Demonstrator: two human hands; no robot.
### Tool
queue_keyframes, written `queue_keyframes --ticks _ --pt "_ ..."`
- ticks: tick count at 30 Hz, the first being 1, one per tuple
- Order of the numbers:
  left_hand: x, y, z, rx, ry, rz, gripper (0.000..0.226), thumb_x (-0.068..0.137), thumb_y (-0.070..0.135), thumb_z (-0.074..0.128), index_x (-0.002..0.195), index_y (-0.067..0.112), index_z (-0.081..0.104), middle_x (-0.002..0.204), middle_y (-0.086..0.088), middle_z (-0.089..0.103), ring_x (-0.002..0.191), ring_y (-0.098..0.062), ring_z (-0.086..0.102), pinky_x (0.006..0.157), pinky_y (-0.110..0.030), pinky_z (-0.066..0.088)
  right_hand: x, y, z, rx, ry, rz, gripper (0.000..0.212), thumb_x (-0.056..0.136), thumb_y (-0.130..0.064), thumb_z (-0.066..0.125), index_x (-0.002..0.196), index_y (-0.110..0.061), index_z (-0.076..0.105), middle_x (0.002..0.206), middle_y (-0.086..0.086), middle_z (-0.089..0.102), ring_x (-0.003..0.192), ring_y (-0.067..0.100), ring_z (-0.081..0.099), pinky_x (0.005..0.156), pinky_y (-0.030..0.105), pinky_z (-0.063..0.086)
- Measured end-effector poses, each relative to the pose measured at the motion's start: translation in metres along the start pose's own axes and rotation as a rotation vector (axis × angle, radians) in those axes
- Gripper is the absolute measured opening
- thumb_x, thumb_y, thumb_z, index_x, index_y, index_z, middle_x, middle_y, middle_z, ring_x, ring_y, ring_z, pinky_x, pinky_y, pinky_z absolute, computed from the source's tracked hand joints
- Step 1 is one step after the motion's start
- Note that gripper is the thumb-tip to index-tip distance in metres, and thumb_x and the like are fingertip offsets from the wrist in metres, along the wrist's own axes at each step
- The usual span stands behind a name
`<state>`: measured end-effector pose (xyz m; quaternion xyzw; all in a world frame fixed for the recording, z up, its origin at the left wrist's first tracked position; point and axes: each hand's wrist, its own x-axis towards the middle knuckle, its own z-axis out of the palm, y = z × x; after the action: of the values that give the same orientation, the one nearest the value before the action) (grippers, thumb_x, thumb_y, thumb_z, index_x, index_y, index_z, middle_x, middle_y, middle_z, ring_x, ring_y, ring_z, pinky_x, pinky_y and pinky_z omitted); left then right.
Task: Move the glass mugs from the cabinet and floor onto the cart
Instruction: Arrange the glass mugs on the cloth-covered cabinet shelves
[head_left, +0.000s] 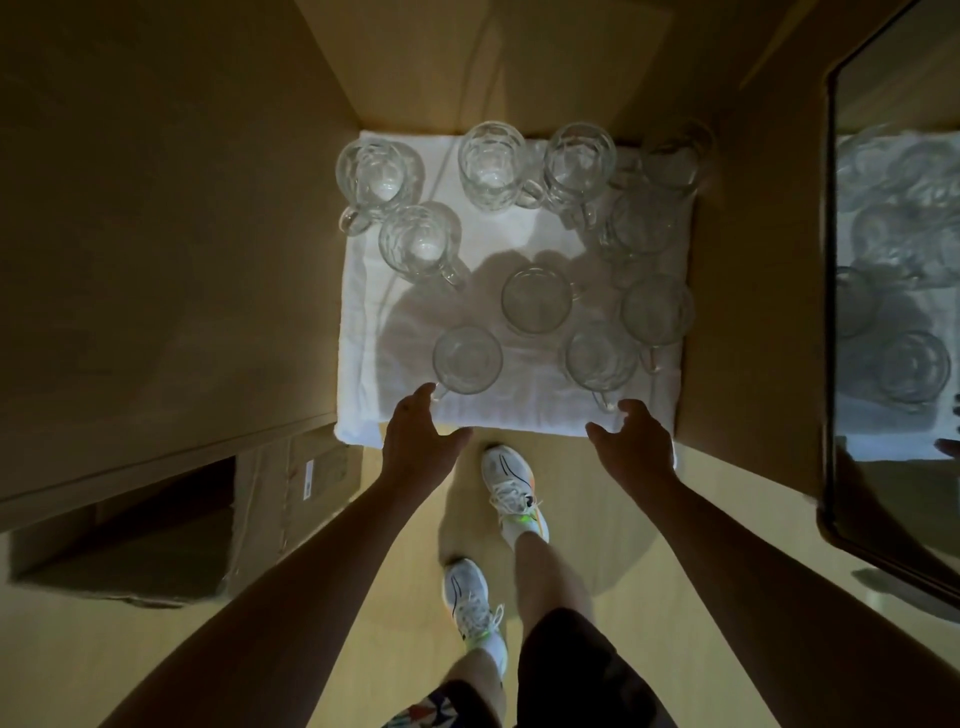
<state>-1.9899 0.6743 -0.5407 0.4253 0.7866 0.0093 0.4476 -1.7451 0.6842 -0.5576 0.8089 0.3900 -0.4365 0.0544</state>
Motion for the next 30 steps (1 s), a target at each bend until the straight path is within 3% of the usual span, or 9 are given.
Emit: queue_keyframes --ticks 11,16,20,22,24,27,30 --pt "0.032 -0.004 0.017 0.011 -0.006 -0.02 0.078 0.086 0.037 0.074 0.15 0.017 0.036 0.149 -0.008 0.044 0.137 -0.025 0.041 0.106 -0.035 0.036 0.033 0.004 0.013 0.031 -0.01 0.019 0.059 0.091 -0.034 0.067 0.14 -0.007 0.048 0.129 0.017 0.061 0.12 0.035 0.056 0.088 0.036 0.043" --pt "0.053 -0.013 0.029 0.015 -0.018 -0.051 0.067 0.086 0.037 0.072 0.143 0.014 0.045 0.139 -0.01 0.052 0.13 -0.026 0.048 0.099 -0.034 0.039 0.05 0.005 0.024 0.17 -0.023 0.052 0.026 0.087 -0.03 0.07 0.105 -0.014 0.062 0.103 0.001 0.063 0.101 0.024 0.06 0.081 0.029 0.037" --pt "0.062 -0.017 0.034 -0.019 -0.007 -0.084 0.043 0.088 0.031 0.07 0.121 0.009 0.056 0.115 -0.006 0.062 0.113 -0.027 0.057 0.083 -0.03 0.04 0.061 0.01 0.029 0.351 -0.026 0.095 0.023 0.078 -0.043 0.075 0.076 -0.025 0.061 0.089 0.002 0.069 0.096 0.03 0.067 0.092 0.048 0.053" --pt "0.063 -0.014 0.032 -0.061 -0.009 -0.115 0.032 0.091 0.03 0.065 0.115 0.01 0.057 0.103 -0.002 0.061 0.105 -0.026 0.059 0.081 -0.032 0.044 0.066 0.014 0.029 0.422 -0.058 0.116 0.028 0.072 -0.048 0.074 0.074 -0.023 0.063 0.083 0.003 0.07 0.091 0.03 0.069 0.091 0.054 0.055" --pt "0.062 -0.012 0.029 -0.082 -0.033 -0.135 0.027 0.097 0.032 0.058 0.113 0.01 0.059 0.099 -0.002 0.061 0.101 -0.027 0.059 0.08 -0.033 0.045 0.066 0.013 0.028 0.455 -0.098 0.14 0.027 0.077 -0.042 0.074 0.076 -0.017 0.065 0.077 0.004 0.069 0.081 0.026 0.07 0.089 0.056 0.056" --pt "0.057 -0.012 0.028 -0.079 -0.05 -0.117 0.024 0.1 0.034 0.052 0.106 0.012 0.06 0.097 -0.004 0.065 0.098 -0.028 0.062 0.083 -0.035 0.048 0.061 0.004 0.026 0.475 -0.111 0.155 0.022 0.085 -0.032 0.071 0.079 -0.012 0.065 0.074 0.007 0.066 0.071 0.024 0.066 0.09 0.049 0.056" --pt "0.049 -0.011 0.027 -0.122 -0.027 -0.105 0.023 0.097 0.035 0.055 0.102 0.014 0.063 0.098 -0.006 0.071 0.096 -0.028 0.067 0.09 -0.041 0.052 0.053 -0.006 0.021 0.55 -0.12 0.183 0.016 0.088 -0.021 0.071 0.08 -0.01 0.063 0.077 0.011 0.061 0.068 0.021 0.058 0.079 0.041 0.053"
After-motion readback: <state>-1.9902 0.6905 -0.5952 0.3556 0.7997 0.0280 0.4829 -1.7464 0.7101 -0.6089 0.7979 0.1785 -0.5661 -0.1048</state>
